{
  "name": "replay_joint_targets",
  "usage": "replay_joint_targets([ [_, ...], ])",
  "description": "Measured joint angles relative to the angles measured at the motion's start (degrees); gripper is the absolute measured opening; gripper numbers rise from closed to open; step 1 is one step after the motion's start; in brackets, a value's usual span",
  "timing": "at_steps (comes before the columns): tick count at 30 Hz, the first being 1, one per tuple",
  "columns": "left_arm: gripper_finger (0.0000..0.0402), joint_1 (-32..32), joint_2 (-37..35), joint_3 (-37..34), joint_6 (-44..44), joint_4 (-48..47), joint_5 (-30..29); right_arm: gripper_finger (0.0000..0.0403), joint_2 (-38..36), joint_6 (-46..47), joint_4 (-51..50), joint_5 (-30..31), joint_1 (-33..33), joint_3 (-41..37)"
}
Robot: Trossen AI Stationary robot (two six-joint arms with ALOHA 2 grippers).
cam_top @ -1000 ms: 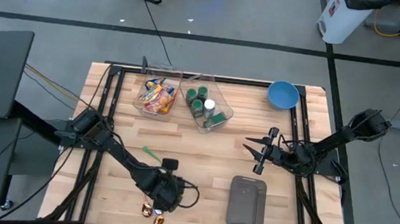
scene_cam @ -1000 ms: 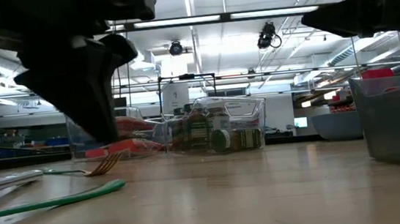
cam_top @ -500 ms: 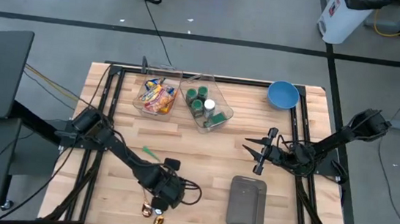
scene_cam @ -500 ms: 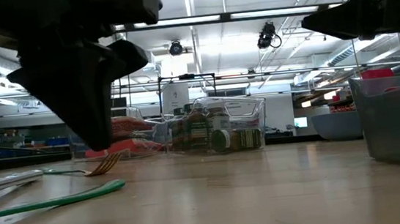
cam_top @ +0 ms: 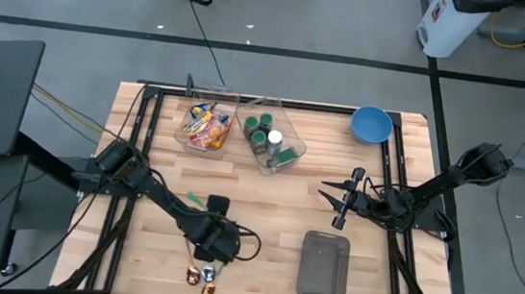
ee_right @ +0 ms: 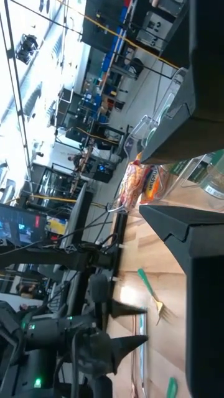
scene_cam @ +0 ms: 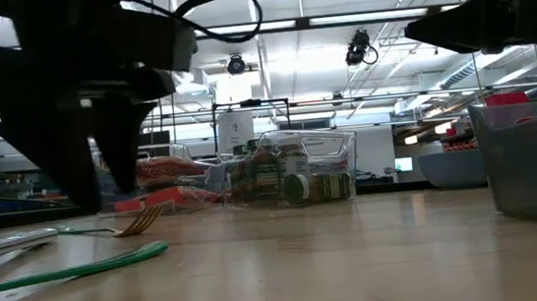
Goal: Pick & Place Food Item
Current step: Put the green fork into the gray bin
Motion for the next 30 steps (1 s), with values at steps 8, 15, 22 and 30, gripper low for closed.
replay_joint_targets([
  [8,0.0261,1.39,0.02,-3.52,12.32,8.42,0.67,0.0126,0.0,0.04,-0.56,0.01,0.0,0.0],
  [15,0.0223,2.94,0.02,-4.36,3.3,10.51,-6.23,0.0126,0.0,0.2,-1.32,0.02,0.0,0.0],
  [22,0.017,3.06,0.02,-4.36,-5.55,10.4,-6.63,0.0126,0.0,0.2,-1.38,0.0,0.0,0.0],
  [30,0.0068,3.06,0.03,-4.93,-7.37,10.32,-7.12,0.0126,0.0,0.2,-1.38,0.01,0.0,0.0],
])
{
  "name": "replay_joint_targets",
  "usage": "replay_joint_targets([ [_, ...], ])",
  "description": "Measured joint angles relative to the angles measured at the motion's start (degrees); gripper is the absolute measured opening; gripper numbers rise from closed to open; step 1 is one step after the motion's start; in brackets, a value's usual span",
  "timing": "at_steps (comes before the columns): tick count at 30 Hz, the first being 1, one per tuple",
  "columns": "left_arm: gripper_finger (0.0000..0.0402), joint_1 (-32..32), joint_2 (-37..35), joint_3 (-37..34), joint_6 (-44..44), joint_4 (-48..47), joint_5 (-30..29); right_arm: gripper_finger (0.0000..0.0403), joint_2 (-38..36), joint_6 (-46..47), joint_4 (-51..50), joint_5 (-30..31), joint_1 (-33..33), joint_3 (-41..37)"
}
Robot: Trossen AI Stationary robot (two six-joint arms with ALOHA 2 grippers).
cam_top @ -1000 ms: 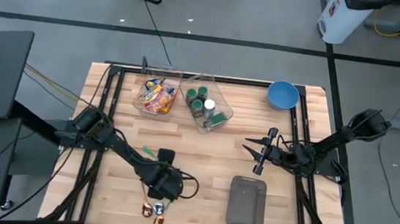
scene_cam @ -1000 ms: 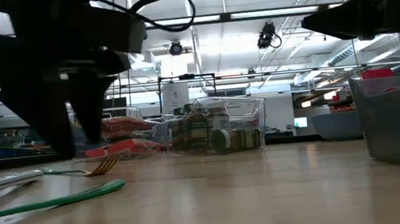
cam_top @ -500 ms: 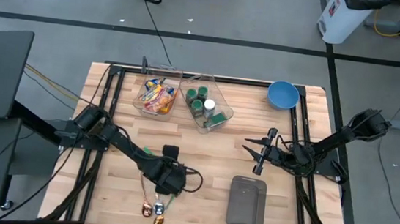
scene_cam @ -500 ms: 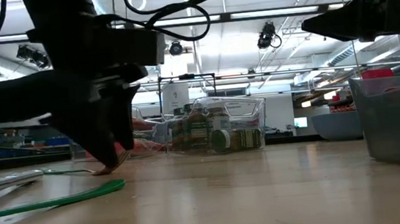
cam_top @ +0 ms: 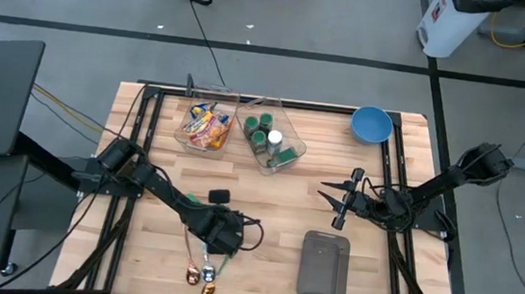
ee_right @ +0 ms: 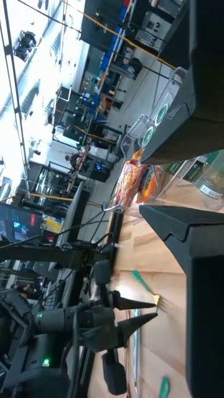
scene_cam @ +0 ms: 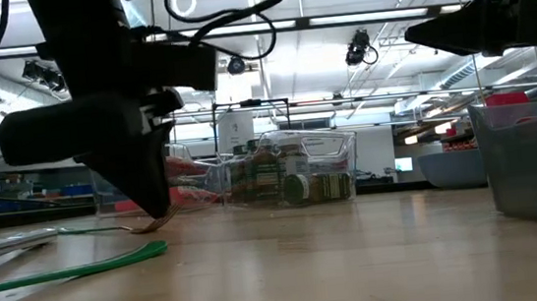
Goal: Pick & Place Food Item
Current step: Put the green fork into the gray bin
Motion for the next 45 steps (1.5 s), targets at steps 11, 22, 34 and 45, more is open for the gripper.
replay_joint_targets([
  [11,0.0004,-0.62,0.04,-1.99,-1.25,0.15,-5.04,0.0126,0.0,0.0,-0.2,0.01,0.0,0.0],
  [22,0.0002,-2.66,0.04,1.02,2.25,-3.96,-8.57,0.0126,0.0,-0.22,-0.24,0.01,0.0,0.0],
  [34,0.0137,1.09,0.04,1.02,21.99,-5.53,-6.31,0.0126,-0.02,0.0,-0.93,0.01,0.0,0.0],
  [45,0.0249,8.08,-0.07,-0.94,27.08,3.71,7.56,0.0126,-0.02,1.29,-2.11,0.01,0.0,0.0],
])
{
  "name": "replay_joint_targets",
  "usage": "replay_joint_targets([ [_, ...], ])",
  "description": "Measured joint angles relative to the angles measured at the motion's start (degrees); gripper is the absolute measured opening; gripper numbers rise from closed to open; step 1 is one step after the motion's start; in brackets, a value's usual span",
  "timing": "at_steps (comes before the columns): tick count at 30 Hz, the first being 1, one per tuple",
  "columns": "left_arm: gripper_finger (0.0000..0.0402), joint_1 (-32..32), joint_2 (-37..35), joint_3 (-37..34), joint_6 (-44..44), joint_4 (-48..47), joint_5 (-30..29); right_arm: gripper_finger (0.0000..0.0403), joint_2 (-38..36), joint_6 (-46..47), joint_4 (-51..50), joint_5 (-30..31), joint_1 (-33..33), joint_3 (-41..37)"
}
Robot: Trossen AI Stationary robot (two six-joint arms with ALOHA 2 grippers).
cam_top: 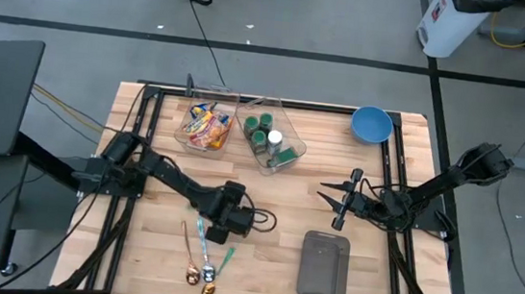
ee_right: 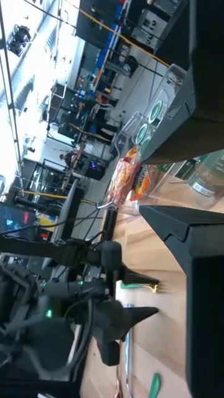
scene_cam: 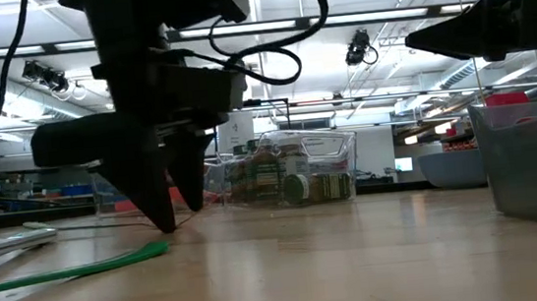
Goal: Pick & Place Food Item
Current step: Put the green fork into the gray bin
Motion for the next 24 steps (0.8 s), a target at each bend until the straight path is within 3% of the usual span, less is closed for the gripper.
replay_joint_targets([
  [4,0.025,2.38,-0.11,0.02,0.11,0.05,3.97,0.0126,0.0,0.02,-0.36,0.0,0.0,0.0],
  [12,0.025,4.55,-0.11,0.02,1.88,0.49,4.82,0.0126,0.0,0.48,-1.04,0.0,0.0,0.0],
  [24,0.0255,3.82,-2.64,-0.11,-1.52,-2.68,-1.86,0.0126,0.0,0.48,-2.07,0.02,-0.13,0.0],
])
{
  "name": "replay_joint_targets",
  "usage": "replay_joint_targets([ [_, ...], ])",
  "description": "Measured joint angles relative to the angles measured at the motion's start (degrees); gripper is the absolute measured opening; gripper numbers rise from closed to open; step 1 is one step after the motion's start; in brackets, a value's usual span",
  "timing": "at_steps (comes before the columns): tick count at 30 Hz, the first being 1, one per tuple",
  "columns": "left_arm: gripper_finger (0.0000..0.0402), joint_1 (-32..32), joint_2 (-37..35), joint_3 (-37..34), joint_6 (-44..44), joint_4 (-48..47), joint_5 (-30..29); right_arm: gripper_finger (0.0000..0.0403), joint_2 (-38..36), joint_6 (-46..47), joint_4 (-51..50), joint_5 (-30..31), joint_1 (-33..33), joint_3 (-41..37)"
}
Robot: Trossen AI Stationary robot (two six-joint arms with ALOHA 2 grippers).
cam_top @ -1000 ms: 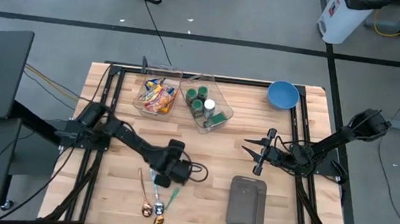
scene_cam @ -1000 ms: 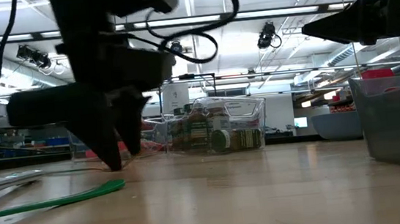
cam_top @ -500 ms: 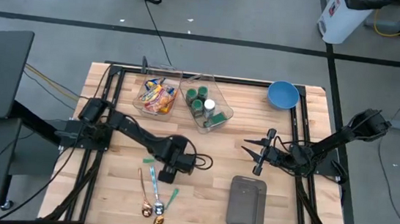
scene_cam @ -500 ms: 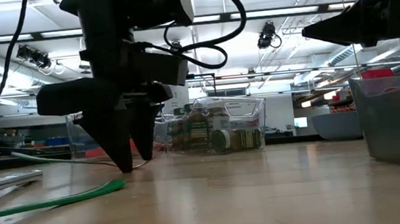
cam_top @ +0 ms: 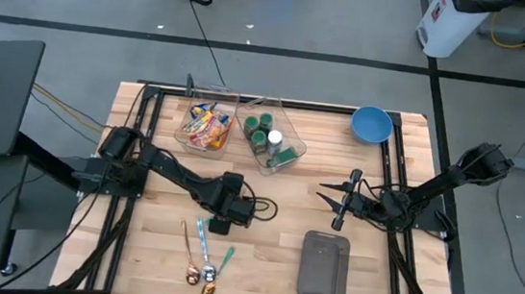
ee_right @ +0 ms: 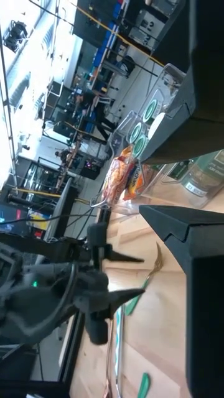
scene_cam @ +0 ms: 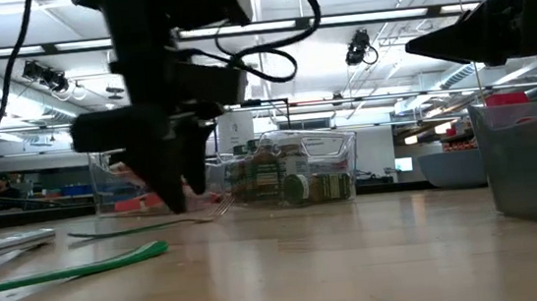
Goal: Pick & Place Food Item
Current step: Put the green fork into the gray bin
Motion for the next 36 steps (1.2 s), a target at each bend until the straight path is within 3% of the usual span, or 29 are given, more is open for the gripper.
replay_joint_targets([
  [6,0.0255,1.0,0.02,-0.02,-3.25,1.39,0.41,0.0126,0.0,0.13,-0.06,-0.02,-0.09,0.0],
  [16,0.0257,6.5,0.02,-0.02,-23.91,4.44,-0.69,0.0126,0.0,1.22,-0.3,-0.02,-0.09,0.0],
  [31,0.0255,10.21,4.26,-0.87,-23.72,13.38,5.4,0.0126,-0.02,1.29,-0.7,-0.02,-0.09,-0.02],
  [36,0.0224,9.61,3.68,-2.5,-23.94,14.71,5.4,0.0126,0.0,1.46,-0.94,-0.02,-0.08,-0.02],
])
